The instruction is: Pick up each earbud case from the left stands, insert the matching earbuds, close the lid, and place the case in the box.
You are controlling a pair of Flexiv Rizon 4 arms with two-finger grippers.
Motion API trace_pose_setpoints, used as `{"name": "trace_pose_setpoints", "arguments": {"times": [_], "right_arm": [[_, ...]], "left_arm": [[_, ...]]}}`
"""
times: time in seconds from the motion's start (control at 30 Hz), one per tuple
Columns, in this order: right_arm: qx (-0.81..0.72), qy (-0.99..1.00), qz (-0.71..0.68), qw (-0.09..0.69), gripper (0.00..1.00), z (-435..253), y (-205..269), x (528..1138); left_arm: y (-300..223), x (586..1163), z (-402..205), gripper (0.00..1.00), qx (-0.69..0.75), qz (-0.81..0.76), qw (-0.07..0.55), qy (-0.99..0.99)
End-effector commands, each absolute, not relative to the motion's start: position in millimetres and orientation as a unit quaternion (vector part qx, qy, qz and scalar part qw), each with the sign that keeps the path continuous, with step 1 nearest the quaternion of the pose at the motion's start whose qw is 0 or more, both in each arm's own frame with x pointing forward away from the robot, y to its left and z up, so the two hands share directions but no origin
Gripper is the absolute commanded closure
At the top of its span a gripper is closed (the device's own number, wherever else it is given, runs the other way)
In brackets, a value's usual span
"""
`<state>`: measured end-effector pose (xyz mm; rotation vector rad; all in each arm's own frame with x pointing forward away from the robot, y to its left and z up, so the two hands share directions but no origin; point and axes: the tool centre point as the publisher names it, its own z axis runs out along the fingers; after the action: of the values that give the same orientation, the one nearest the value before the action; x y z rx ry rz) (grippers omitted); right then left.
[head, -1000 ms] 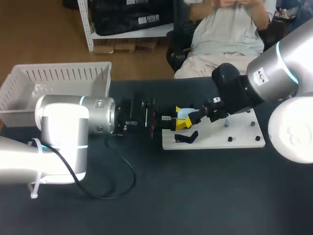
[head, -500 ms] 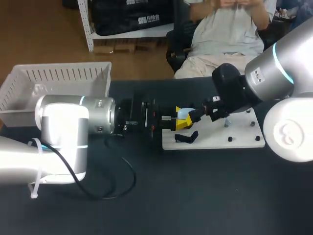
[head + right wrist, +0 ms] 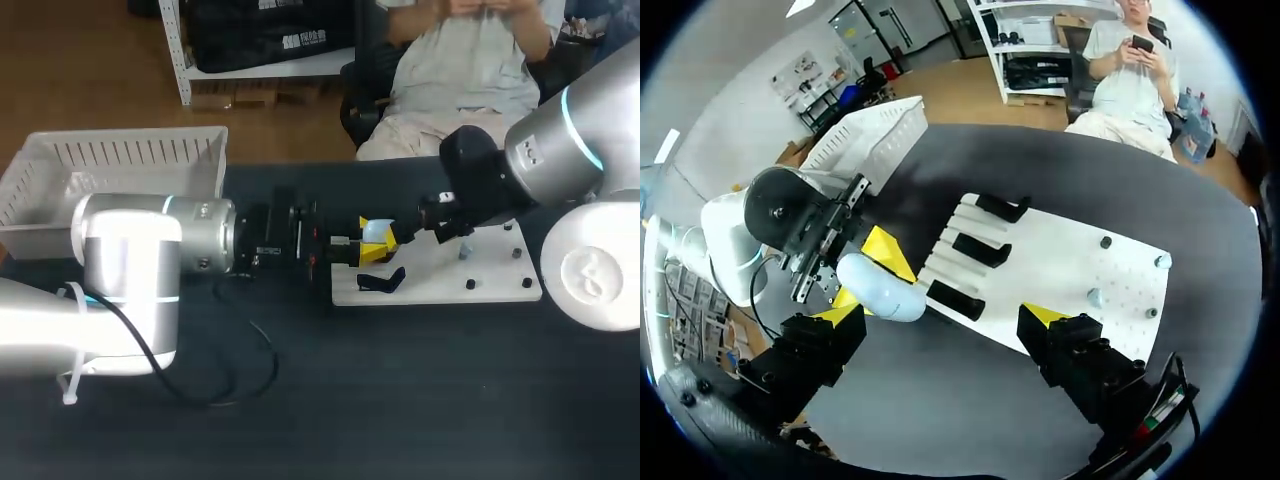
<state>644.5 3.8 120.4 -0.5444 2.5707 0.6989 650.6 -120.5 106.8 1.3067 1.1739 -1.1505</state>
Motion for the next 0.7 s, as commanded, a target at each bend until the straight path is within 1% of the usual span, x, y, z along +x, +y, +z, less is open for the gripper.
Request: {"name": "trace_pose_setpoints", "arguments": {"times": [0.03, 0.33, 0.57, 0.7], "right_arm": [[-0.19, 0.925, 0.247, 0.218, 0.0, 123.7, 1.5, 644.3], [-0.176, 0.919, 0.24, 0.257, 0.0, 149.1, -14.2, 654.3], [-0.17, 0.934, 0.149, 0.276, 0.0, 162.8, -57.1, 674.4], [-0.175, 0.947, 0.086, 0.256, 0.0, 159.4, -84.0, 689.4]], "left_arm": [[-121.1, 651.4, 105.4, 1.0, 0.54, -0.477, 0.498, 0.483], [-121.1, 651.4, 105.4, 1.0, 0.54, -0.477, 0.498, 0.483], [-121.1, 651.4, 105.4, 1.0, 0.54, -0.477, 0.498, 0.483], [-121.1, 651.4, 105.4, 1.0, 0.54, -0.477, 0.498, 0.483]]}}
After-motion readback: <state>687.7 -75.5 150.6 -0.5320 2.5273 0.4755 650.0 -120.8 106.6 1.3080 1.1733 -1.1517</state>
